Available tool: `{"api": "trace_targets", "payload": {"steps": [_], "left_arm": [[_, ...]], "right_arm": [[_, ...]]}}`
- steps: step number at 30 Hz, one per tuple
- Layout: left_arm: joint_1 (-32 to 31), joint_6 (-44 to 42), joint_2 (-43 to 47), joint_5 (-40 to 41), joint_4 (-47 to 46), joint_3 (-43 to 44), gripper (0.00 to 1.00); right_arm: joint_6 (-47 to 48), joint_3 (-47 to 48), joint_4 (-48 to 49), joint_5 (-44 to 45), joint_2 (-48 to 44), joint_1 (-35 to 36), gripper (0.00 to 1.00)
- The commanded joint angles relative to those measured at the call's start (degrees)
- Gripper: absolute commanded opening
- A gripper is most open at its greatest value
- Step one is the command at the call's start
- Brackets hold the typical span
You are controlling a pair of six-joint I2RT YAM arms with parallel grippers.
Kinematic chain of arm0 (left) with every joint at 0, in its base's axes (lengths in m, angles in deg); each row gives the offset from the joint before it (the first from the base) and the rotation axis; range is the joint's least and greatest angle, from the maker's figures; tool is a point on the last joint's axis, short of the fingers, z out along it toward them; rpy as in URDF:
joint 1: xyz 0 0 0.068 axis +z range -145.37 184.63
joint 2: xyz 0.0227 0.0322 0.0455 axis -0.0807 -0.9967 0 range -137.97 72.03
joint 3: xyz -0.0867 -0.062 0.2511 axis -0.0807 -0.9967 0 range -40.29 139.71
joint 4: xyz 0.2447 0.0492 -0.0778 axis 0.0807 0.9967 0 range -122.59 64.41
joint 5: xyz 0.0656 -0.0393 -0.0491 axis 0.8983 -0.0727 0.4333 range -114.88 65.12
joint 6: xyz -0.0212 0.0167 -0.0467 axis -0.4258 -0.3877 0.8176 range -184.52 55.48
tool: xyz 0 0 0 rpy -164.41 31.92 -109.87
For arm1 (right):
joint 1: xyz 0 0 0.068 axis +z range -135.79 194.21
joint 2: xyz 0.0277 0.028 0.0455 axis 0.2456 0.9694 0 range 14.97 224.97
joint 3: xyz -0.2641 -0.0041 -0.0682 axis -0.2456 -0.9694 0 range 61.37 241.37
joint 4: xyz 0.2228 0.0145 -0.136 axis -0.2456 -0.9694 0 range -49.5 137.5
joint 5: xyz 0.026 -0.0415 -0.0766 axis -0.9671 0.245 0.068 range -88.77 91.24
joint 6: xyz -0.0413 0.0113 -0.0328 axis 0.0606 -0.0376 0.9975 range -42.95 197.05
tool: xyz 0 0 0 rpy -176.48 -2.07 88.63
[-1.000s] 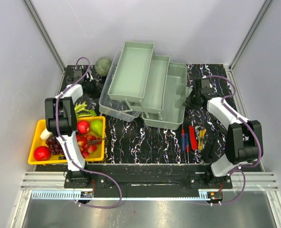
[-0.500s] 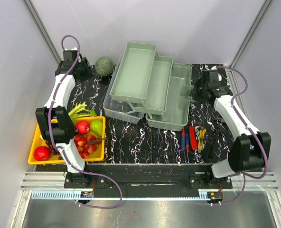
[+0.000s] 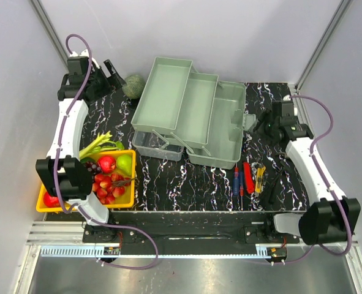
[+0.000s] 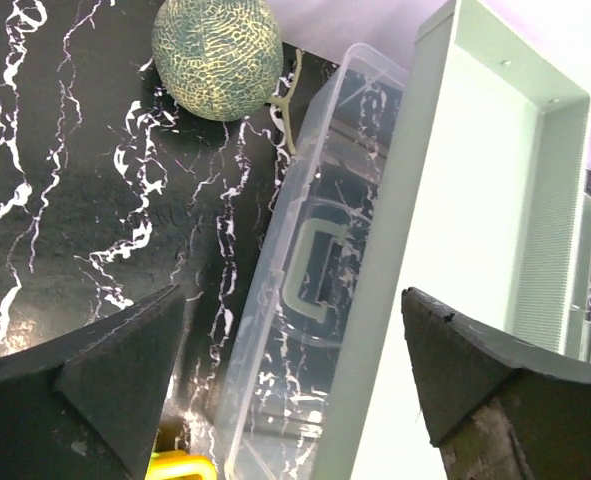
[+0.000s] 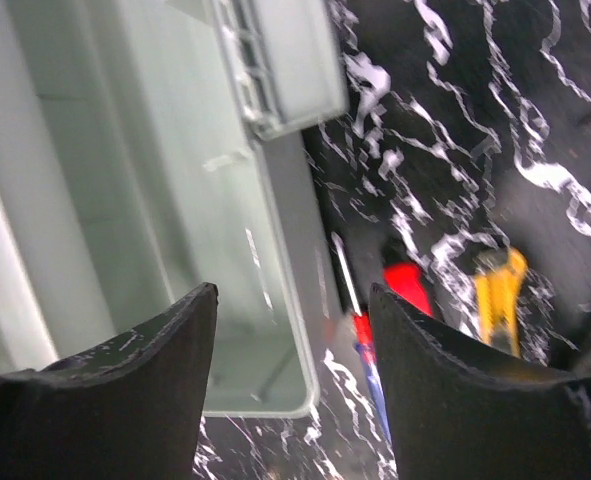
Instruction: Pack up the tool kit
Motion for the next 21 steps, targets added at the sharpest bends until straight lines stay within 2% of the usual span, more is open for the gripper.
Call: {"api": "trace_targets", "payload": {"steps": [1, 6, 15, 21], "left_arm": [[-0.04, 1.00, 6.61, -2.89, -0.60, -0.90, 0.98], [-0.04, 1.26, 10.47, -7.10, -0.60, -1.26, 0.99], [-0.39, 1.52, 13.56, -23.62, -4.55, 1.29, 0.99], [-1.44, 1.35, 14.00, -25.56, -4.64, 1.47, 0.99]], "right_arm": [[2.99, -5.20, -7.31, 0.40, -6.83, -0.99, 0.69], [1.32, -15.04, -10.05, -1.97, -11.06, -1.34, 0.71], [-0.44, -27.18, -3.56, -9.97, -9.22, -1.34, 0.68], [-1.76, -28.69, 0.23, -9.45, -4.92, -1.17, 0.65]]}}
